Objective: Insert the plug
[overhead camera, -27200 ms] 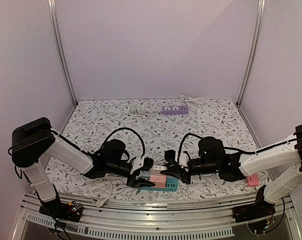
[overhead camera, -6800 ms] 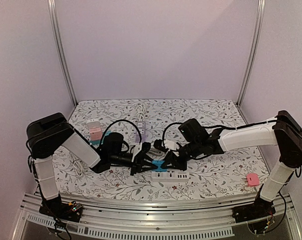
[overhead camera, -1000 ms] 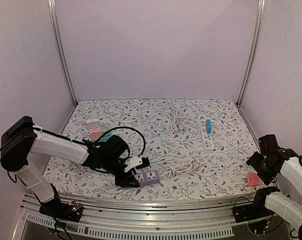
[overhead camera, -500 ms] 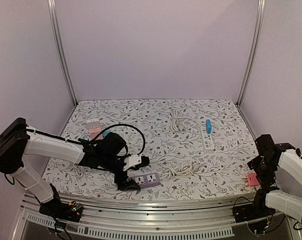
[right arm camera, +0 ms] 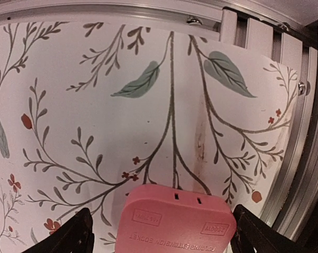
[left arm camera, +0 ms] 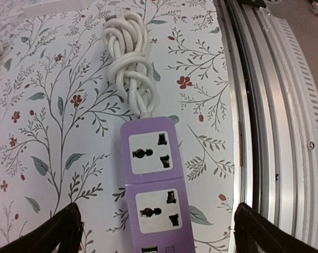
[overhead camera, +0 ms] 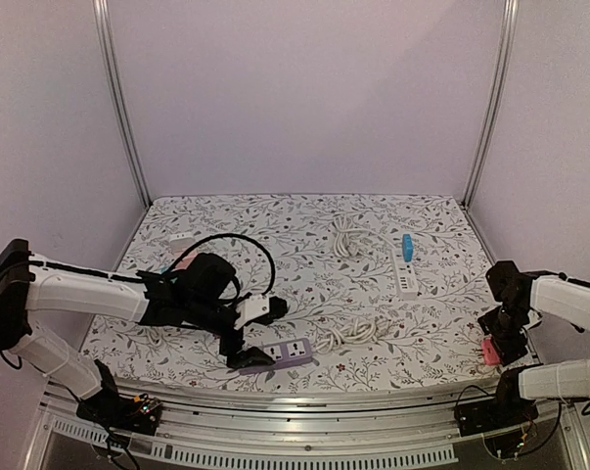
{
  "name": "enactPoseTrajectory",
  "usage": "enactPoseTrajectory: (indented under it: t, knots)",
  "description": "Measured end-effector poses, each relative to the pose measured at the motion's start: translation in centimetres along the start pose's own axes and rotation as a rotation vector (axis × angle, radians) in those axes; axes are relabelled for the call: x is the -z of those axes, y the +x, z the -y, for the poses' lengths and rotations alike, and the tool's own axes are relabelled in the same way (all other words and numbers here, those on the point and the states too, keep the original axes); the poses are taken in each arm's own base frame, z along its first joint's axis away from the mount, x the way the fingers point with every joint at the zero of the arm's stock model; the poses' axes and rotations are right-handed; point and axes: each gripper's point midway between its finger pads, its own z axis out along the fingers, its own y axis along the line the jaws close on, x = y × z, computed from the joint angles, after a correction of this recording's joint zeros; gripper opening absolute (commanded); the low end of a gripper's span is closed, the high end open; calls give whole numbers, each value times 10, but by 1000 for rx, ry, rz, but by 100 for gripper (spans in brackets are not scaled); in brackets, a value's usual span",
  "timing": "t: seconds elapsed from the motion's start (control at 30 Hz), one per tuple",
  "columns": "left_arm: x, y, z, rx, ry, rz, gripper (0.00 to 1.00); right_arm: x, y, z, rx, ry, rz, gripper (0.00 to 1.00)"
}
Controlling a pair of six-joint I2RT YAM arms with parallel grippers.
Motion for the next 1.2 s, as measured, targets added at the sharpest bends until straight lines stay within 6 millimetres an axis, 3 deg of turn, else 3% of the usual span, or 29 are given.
enactPoseTrajectory:
  t: [0.2,0.37,0.57,0.8,1.0,1.1,1.2]
  knots:
    - [1,5,3,1,4,-4,99,-4,2,-12,2,-28,-9,86]
    - [1,1,0,-22,-8,14,99,-5,3,-18,19,-23,-23,70]
    - [0,2,1,-35,-11,21,99,-3,9,-43,41,-60,-51,72]
    - [2,-2,-1,-62,-25,41,100,3,30,-82,147,-102,-73,70]
    - [2,-5,-3,-78,-37,58,100,13,56,-114,273,-158,-114,89]
    - [2,-5,-3,-81,-38,59,99,15,67,-122,342,-174,-138,87]
    - [2,-6,-3,-85,-40,62,100,14,69,-122,386,-163,-141,79]
